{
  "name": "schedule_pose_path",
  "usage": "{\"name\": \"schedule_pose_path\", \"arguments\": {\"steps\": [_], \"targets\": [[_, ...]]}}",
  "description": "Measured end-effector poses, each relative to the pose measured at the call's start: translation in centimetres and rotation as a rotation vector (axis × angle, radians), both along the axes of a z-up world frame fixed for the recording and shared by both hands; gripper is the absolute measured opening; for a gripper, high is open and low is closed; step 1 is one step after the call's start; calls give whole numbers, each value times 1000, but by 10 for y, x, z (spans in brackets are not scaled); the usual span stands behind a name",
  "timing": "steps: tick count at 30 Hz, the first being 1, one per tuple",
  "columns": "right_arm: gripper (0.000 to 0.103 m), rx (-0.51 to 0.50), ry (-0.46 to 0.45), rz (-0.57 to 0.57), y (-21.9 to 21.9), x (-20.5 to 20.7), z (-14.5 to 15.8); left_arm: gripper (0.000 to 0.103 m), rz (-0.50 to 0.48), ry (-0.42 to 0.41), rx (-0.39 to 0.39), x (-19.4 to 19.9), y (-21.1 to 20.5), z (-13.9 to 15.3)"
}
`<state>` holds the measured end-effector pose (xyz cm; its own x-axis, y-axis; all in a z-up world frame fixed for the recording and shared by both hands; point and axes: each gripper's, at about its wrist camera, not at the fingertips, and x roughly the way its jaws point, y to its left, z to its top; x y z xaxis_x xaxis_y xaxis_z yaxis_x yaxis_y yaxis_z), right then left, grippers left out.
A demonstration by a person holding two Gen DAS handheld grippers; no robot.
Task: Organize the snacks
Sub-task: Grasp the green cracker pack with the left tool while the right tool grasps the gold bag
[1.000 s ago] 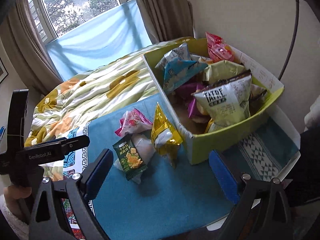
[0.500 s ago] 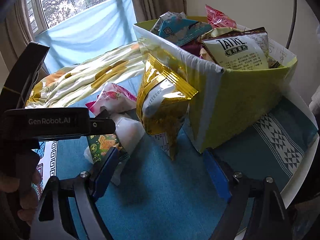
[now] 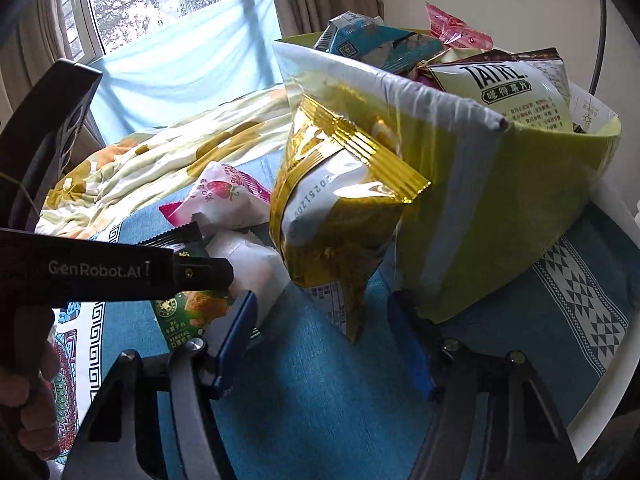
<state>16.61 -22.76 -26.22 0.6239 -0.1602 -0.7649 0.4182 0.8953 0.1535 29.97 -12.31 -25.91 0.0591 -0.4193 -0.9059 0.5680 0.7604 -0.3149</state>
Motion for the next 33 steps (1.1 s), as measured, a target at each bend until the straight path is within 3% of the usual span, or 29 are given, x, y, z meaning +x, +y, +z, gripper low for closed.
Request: {"name": "schedule_pose_path", "arguments": {"steps": [8,15,18,33], "targets": [[63,23,-56,-49,1,12,1,23,4,16,-33,5,6,0],[62,47,-44,-90,5,26,-9,18,11,43,-64,7,13,1],[46,41,-33,-109,1,30,-10,16,17,59,-80,6,17,1],[40,-7,-74,-62,6,13,20,7,69,95,-155,3,43,18]]}}
